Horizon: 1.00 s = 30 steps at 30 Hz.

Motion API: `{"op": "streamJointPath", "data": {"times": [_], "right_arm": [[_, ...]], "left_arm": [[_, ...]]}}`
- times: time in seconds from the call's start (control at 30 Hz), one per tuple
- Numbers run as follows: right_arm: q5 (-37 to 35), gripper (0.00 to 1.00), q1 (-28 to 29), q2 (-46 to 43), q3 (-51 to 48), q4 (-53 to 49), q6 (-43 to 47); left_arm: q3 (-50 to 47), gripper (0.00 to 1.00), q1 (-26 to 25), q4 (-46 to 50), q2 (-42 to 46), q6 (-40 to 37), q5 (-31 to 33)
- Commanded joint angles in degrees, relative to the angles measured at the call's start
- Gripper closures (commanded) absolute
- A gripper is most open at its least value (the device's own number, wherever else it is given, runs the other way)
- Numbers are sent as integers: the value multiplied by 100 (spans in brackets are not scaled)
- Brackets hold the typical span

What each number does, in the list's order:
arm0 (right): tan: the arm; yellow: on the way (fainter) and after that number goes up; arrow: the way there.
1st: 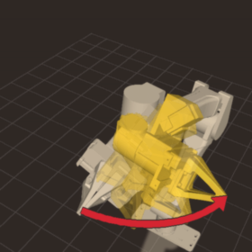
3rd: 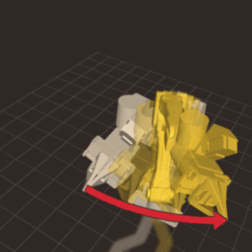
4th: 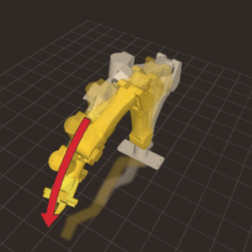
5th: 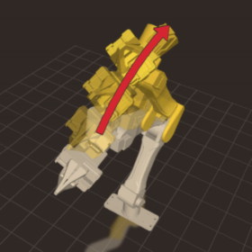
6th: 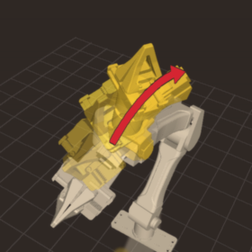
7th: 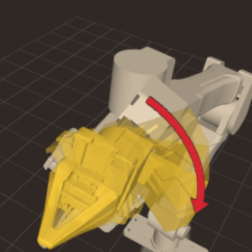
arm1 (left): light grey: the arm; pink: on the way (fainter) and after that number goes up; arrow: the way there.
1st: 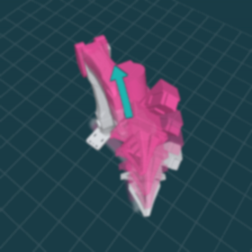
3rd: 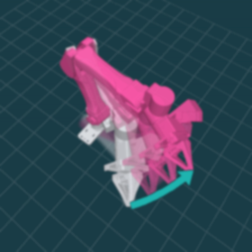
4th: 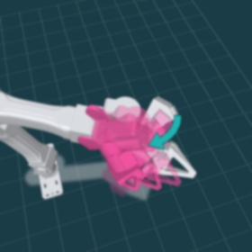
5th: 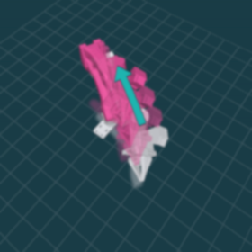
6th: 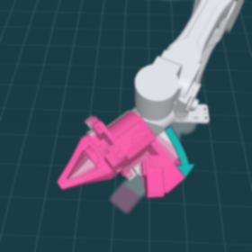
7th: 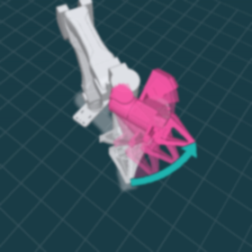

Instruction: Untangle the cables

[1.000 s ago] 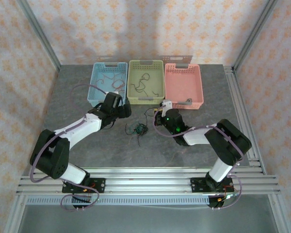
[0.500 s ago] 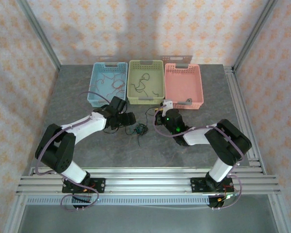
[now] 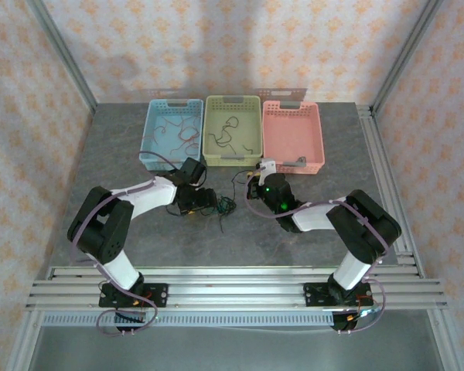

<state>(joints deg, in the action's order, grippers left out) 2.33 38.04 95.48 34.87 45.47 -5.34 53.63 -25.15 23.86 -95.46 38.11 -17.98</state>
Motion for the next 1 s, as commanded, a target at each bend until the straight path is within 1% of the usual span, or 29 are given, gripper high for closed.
{"op": "streamJointPath", "data": {"times": [0.0, 0.1, 0.27, 0.37, 0.43, 0.5, 0.63, 0.7, 0.73, 0.8, 0.83, 0.97], "right_arm": [[-93, 100, -24, -118, -30, 102, -77], [-84, 100, -25, -117, -16, 76, -81], [-92, 100, -25, -119, -16, 71, -80], [-77, 100, -25, -126, -24, 67, -89], [-83, 100, -25, -126, -24, 67, -87], [-92, 100, -25, -135, -29, 67, -81], [-277, 100, -25, -194, -75, 82, -52], [-888, 100, -24, -242, -96, -60, -16], [-1362, 100, -31, -299, -131, -128, -32], [-1898, 100, -88, -455, -278, -58, -112], [-2194, 100, -132, -522, -395, 56, -203], [-2902, 100, -300, -722, -686, 217, -529]], "left_arm": [[46, 33, -41, 188, 38, 47, -126], [-22, 45, -35, 79, 89, 93, -165], [-135, 69, -42, -51, 263, 161, -105], [-137, 92, -32, -50, 295, 197, -85], [-195, 100, -34, -109, 418, 239, 13], [-203, 100, -39, -65, 642, 241, 248], [-254, 100, -33, 175, 1382, 73, 1161], [-238, 100, -4, 446, 1939, -149, 1803], [-280, 100, 37, 595, 2243, -211, 2208], [-430, 100, 219, 735, 2920, -260, 2711], [-524, 100, 373, 806, 3253, -260, 2833], [-796, 100, 1087, 1088, 4225, -199, 2868]]}}
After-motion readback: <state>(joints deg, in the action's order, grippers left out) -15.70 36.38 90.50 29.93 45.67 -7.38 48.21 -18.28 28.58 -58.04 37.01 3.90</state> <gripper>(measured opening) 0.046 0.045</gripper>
